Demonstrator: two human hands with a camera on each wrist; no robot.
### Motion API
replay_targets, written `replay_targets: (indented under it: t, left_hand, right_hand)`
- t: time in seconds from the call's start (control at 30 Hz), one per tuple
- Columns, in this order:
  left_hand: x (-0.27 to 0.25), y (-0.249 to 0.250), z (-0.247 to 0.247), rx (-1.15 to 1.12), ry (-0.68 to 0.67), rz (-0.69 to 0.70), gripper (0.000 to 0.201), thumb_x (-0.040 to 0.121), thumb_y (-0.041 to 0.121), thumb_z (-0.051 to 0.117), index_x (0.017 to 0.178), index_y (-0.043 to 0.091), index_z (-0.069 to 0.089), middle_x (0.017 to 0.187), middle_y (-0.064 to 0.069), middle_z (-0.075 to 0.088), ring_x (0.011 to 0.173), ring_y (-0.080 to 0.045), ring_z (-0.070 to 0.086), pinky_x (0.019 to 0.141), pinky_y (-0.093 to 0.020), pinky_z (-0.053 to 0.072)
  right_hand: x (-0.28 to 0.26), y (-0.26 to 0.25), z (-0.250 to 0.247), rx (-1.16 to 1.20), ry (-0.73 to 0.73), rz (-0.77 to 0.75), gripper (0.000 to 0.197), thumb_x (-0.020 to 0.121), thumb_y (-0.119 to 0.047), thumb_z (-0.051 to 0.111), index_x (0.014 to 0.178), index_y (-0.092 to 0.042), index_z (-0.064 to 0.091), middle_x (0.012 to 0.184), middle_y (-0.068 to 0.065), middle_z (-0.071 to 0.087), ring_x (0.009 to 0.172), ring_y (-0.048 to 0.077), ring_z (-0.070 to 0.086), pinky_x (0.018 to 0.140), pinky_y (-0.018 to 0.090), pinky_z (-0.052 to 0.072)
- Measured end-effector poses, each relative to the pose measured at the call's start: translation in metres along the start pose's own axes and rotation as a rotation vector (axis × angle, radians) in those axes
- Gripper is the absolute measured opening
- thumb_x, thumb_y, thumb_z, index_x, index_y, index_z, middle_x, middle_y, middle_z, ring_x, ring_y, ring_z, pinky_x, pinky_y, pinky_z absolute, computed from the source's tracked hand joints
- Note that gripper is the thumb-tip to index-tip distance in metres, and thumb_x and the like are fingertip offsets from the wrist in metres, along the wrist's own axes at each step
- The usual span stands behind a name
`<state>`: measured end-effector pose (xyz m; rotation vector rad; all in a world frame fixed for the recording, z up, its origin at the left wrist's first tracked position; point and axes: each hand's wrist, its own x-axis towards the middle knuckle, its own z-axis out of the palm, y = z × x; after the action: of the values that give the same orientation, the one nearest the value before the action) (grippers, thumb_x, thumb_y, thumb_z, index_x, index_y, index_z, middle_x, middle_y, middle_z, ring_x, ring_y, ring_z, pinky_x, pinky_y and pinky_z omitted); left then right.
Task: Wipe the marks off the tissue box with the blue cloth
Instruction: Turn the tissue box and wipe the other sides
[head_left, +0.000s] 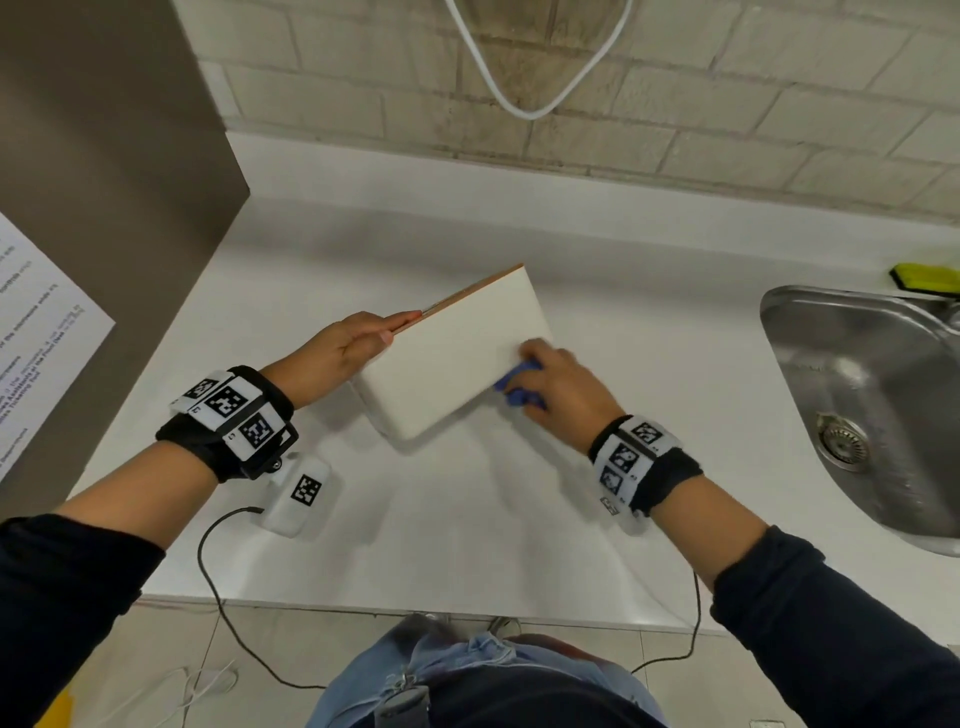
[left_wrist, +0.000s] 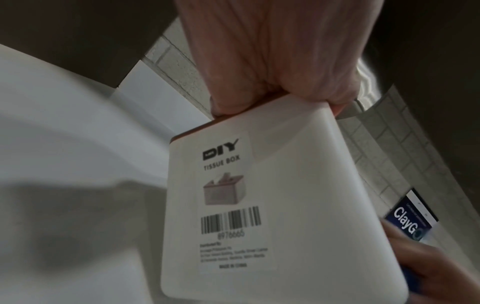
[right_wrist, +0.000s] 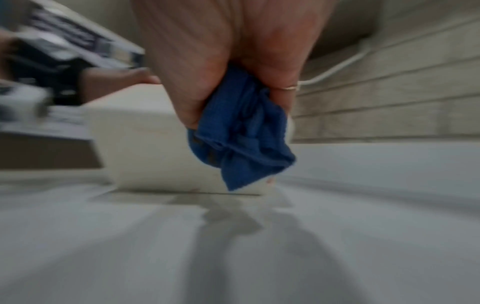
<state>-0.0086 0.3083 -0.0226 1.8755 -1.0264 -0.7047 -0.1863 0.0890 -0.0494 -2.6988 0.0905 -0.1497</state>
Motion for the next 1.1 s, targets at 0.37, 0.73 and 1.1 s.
replay_targets:
  t: [0.37, 0.73, 1.1]
  left_hand:
    - [-0.016, -0.003, 0.026, 0.690, -0.189, 0.133, 0.082, 0.071, 0.077, 0.030, 0.142, 0.040, 0.015, 0.123, 0.002, 0.039, 0.114, -0.015, 0.033, 0.101, -0.029, 0.023]
    - [-0.025, -0.018, -0.023, 0.850, -0.094, 0.085, 0.072, 0.072, -0.009, 0.052, 0.133, 0.027, 0.040, 0.133, -0.006, 0.045, 0.128, -0.027, 0.036, 0.113, -0.039, 0.007]
    - [-0.035, 0.013, 0.103, 0.829, 0.285, 0.047, 0.087, 0.049, 0.077, 0.056, 0.115, 0.023, 0.044, 0.116, -0.001, 0.050, 0.113, -0.018, 0.039, 0.098, -0.034, 0.019]
  right_hand:
    - [-0.034, 0.030, -0.054, 1.046, 0.612, 0.698, 0.026, 0.081, 0.004, 0.056, 0.100, -0.014, 0.060, 0.095, 0.013, 0.065, 0.092, 0.028, 0.067, 0.076, 0.040, 0.058]
    - [-0.052, 0.017, -0.051, 1.617, 0.396, 0.448, 0.057, 0.078, 0.022, 0.027, 0.129, 0.003, 0.040, 0.099, 0.016, 0.071, 0.097, 0.029, 0.068, 0.079, 0.033, 0.057]
    - [-0.042, 0.007, -0.035, 1.583, 0.387, 0.537, 0.060, 0.076, -0.021, 0.071, 0.125, 0.003, 0.047, 0.128, 0.035, 0.050, 0.118, 0.046, 0.051, 0.103, 0.053, 0.042]
